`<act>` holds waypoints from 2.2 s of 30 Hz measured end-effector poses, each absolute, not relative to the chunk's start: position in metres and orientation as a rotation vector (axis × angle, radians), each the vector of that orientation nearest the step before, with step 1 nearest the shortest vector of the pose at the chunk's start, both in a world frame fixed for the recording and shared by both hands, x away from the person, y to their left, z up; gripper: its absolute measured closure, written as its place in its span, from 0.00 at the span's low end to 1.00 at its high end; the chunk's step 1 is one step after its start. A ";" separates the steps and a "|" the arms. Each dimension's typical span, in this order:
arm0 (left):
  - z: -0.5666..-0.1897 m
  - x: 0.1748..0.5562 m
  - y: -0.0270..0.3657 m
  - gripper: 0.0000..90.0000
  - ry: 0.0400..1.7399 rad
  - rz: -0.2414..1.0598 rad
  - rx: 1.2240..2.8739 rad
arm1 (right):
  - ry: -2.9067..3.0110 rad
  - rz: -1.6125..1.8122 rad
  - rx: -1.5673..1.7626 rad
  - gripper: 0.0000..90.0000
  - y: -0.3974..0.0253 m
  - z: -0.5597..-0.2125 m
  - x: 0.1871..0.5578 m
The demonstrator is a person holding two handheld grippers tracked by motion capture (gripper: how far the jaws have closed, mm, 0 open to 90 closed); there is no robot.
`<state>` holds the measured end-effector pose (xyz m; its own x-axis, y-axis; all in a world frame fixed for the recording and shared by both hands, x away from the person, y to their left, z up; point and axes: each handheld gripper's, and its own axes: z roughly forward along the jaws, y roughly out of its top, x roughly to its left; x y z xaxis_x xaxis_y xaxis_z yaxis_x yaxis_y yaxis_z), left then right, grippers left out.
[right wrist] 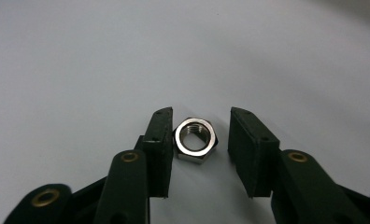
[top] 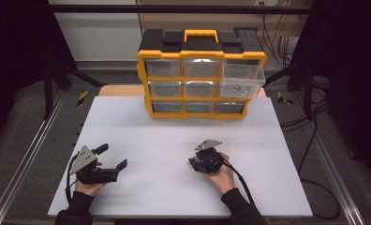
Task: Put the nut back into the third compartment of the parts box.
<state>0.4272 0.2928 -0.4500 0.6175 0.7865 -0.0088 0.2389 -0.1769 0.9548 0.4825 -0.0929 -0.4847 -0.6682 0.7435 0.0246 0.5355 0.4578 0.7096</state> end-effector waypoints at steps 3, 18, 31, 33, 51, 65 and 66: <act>-0.450 0.427 0.293 0.04 0.845 0.610 1.722 | 2.430 1.022 1.084 0.72 -0.093 -0.485 0.482; -0.450 0.426 0.292 0.04 0.840 0.610 1.724 | 2.432 1.024 1.083 0.78 -0.094 -0.484 0.482; -0.450 0.426 0.291 0.04 0.838 0.609 1.725 | 2.371 1.106 1.097 0.78 -0.107 -0.463 0.478; -0.450 0.426 0.291 0.04 0.839 0.609 1.726 | 2.357 1.127 1.093 0.78 -0.110 -0.456 0.477; -0.451 0.427 0.291 0.04 0.838 0.611 1.733 | 2.151 1.289 1.081 0.78 -0.150 -0.384 0.469; -0.451 0.427 0.291 0.04 0.842 0.611 1.730 | 2.007 1.327 1.052 0.78 -0.177 -0.324 0.463; -0.451 0.427 0.291 0.04 0.842 0.611 1.731 | 1.999 1.328 1.049 0.78 -0.178 -0.320 0.463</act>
<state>0.4269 0.2912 -0.4506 0.6196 0.7849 -0.0041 0.2396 -0.1842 0.9532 0.4626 -0.1780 -0.3199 -0.5671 0.8236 -0.0021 0.3171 0.2207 0.9224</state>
